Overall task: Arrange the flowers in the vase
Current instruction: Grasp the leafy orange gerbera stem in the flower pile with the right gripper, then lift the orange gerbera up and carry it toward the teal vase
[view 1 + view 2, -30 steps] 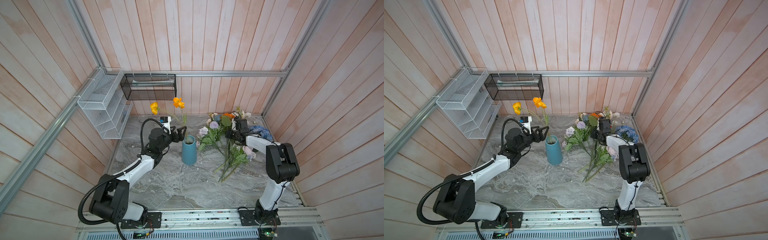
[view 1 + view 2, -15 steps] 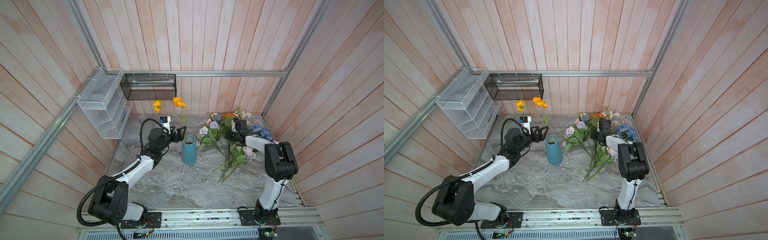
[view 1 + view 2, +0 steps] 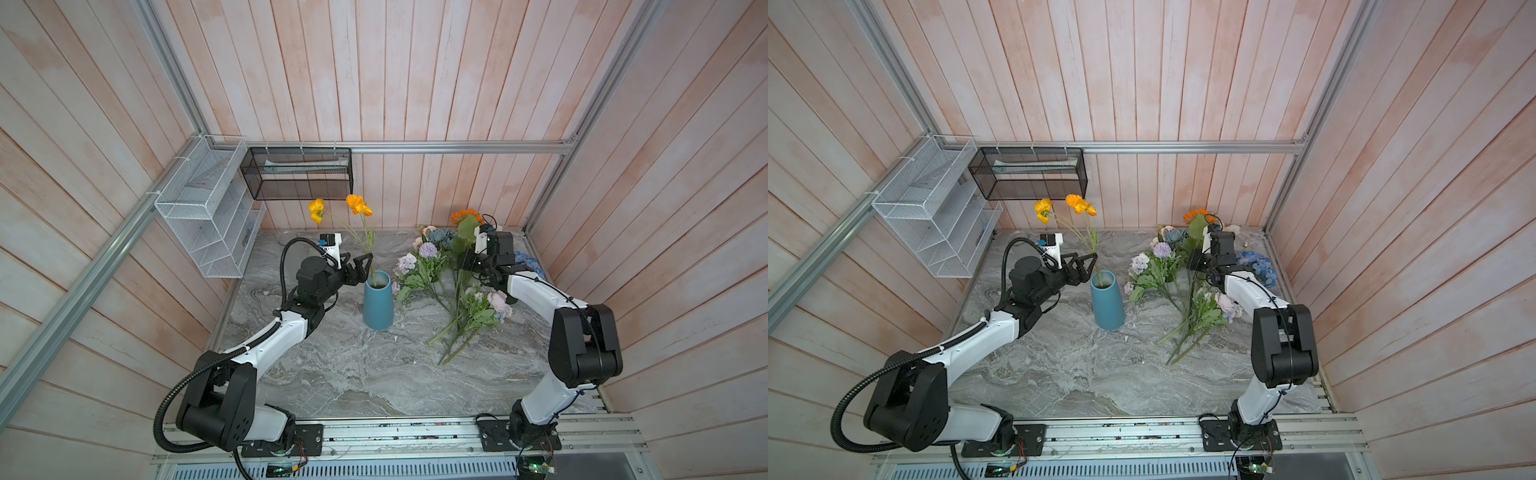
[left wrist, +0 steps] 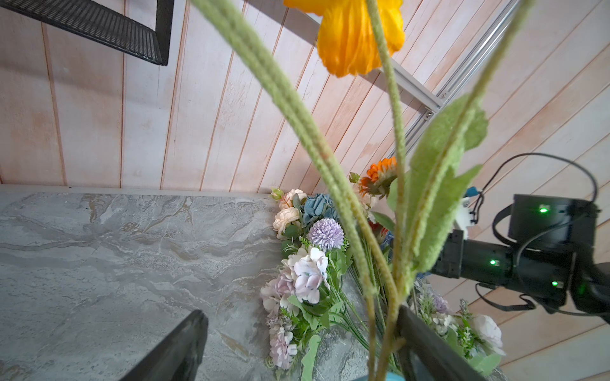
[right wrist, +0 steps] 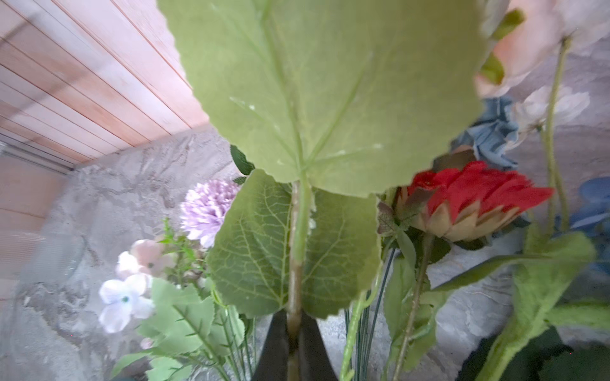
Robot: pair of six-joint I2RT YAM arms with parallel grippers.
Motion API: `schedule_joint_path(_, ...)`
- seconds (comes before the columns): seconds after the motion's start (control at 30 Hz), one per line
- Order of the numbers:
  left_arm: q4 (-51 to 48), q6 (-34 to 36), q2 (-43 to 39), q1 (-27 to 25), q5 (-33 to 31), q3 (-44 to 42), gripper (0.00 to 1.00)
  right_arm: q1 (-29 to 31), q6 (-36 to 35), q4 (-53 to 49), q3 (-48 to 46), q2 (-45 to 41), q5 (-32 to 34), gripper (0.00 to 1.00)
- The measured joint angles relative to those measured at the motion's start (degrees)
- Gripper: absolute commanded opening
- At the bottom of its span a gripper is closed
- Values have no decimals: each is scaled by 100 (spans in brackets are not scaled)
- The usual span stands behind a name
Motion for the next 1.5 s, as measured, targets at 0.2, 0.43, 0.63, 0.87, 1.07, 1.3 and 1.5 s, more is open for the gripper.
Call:
schedule_joint_path(0.2, -2, 0, -57, 0, 2, -42, 91, -31, 160, 118, -42, -715, -424, 0)
schedule_joint_path(0.43, -2, 2, -133, 0, 26, -59, 93, -22, 675, 627, -26, -1379, -1290, 0)
schedule_joint_path(0.63, -2, 0, -219, 0, 48, -101, 94, 267, 1147, 1298, 321, -1526, -1698, 0)
schedule_joint_path(0.87, -46, -13, -442, 0, 48, -232, 96, 1156, 1172, 2260, 903, -1576, -1543, 0)
schedule_joint_path(1.07, -52, -111, -791, 22, 48, -549, 99, 1589, 1126, 3056, 1502, -1344, -1508, 0)
schedule_joint_path(1.3, -50, -352, -1198, 367, 151, -1012, 100, 1996, 942, 3462, 2280, -706, -1502, 0)
schedule_joint_path(1.5, -48, -520, -1429, 564, 153, -1346, 100, 2376, 669, 3738, 2518, -258, -1499, 0)
